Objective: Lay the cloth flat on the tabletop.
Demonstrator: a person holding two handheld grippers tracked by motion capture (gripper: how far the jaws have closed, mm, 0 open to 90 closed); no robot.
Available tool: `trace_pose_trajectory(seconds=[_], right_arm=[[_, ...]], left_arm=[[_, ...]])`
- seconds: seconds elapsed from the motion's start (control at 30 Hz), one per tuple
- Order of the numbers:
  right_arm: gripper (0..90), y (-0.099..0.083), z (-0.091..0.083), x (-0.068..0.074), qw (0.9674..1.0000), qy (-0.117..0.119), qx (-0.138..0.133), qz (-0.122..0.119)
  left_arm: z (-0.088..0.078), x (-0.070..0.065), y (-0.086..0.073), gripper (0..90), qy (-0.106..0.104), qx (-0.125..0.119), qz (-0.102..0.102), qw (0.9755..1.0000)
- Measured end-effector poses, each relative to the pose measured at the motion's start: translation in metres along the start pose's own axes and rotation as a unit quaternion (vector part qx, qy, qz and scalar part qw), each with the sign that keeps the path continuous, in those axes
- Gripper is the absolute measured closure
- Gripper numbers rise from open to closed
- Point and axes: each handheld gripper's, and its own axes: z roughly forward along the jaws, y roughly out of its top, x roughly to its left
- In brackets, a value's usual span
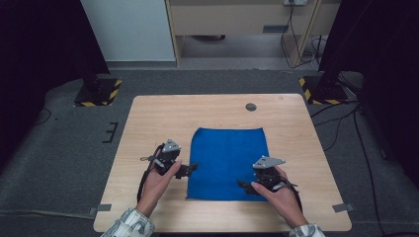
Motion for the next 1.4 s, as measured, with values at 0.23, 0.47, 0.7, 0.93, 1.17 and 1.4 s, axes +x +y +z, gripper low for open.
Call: trace_pose_trajectory(seconds=[0.23,0.47,0.7,0.93,1.17,1.4], right_arm=[[14.9,0.017,0.022,0.029,0.9993,0.028,0.008,-0.023],[15.6,0.027,0.041,0.056,0.9970,0.048,0.009,-0.060],[17.2,0.034,0.053,0.074,0.9952,0.068,0.020,-0.067],[28.5,0.042,0.058,0.094,0.9923,0.089,0.038,-0.077],[33.6,0.045,0.064,0.114,0.9879,0.113,0.040,-0.099],[51.5,0.042,0.069,0.129,0.9877,0.108,0.031,-0.108]], left_arm=[[0.005,0.014,0.006,6.3,0.014,0.003,-0.006,0.9999],[-0.003,0.017,0.009,8.2,0.014,-0.013,-0.003,0.9998],[-0.001,0.018,0.017,8.2,0.016,-0.007,0.006,0.9998],[-0.004,0.019,0.027,8.2,0.020,-0.003,0.010,0.9997],[-0.007,0.021,0.029,8.2,0.012,0.002,0.014,0.9998],[-0.019,0.026,0.030,8.3,0.013,-0.007,0.009,0.9999]])
